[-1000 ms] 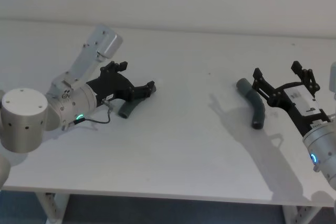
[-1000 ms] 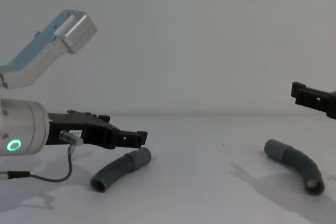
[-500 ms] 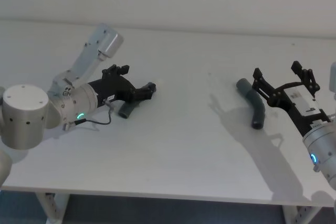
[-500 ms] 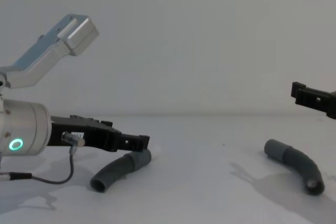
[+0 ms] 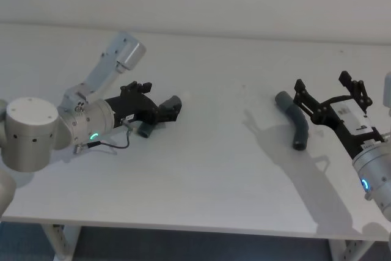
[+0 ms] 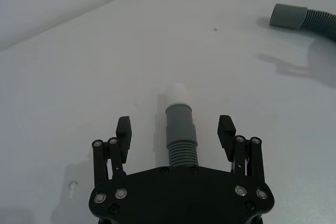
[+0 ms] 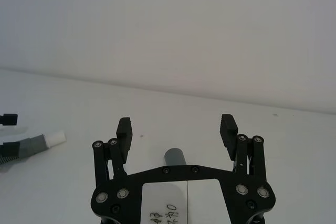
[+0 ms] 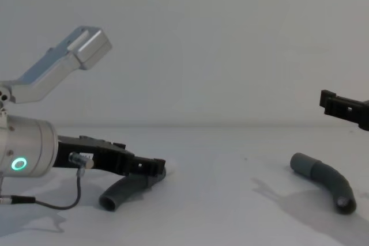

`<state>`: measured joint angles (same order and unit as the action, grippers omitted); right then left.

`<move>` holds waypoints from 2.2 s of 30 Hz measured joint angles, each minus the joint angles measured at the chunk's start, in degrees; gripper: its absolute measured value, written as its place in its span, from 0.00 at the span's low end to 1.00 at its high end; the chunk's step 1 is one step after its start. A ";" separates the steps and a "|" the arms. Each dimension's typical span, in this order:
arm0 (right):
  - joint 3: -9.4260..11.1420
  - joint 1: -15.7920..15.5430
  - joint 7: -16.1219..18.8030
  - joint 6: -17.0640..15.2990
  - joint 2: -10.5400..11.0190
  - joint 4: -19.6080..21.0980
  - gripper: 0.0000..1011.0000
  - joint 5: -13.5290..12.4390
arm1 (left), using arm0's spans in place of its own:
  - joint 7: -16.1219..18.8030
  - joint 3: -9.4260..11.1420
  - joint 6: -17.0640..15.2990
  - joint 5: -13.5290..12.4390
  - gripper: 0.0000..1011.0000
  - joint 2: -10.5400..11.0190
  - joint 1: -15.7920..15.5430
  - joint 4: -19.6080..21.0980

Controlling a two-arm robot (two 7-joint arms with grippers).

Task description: Use both hands to pick up one end of the pipe from the table, align the ends, and insert them.

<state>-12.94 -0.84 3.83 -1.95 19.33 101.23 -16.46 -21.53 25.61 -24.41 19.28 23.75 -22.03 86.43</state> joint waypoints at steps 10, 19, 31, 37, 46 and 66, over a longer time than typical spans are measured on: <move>0.00 0.00 0.00 0.00 0.00 0.00 0.99 0.00 | -1.27 1.01 0.05 -1.06 0.99 -0.49 -1.43 -2.45; 0.00 0.00 0.00 0.00 0.00 0.00 0.99 0.00 | -2.04 1.53 0.52 -1.58 0.99 -1.40 -2.44 -4.47; 0.00 0.00 0.00 0.00 0.00 0.00 0.99 0.00 | -2.09 1.47 -0.13 -0.77 0.99 -2.79 -2.78 -5.92; 0.00 0.00 0.00 0.00 0.00 0.00 0.99 0.00 | -1.95 1.30 -1.41 0.12 0.99 -3.16 -2.76 -5.99; 0.00 0.00 0.00 0.00 0.00 0.00 0.99 0.00 | -1.76 1.25 -3.38 1.17 0.99 -3.26 -2.82 -5.82; 0.00 0.00 0.00 0.00 0.00 0.00 0.99 0.00 | -1.60 1.30 -5.01 1.93 0.56 -3.25 -2.92 -5.55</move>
<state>-12.94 -0.84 3.83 -1.95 19.33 101.23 -16.46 -23.13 26.91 -29.42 21.21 20.50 -24.95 80.88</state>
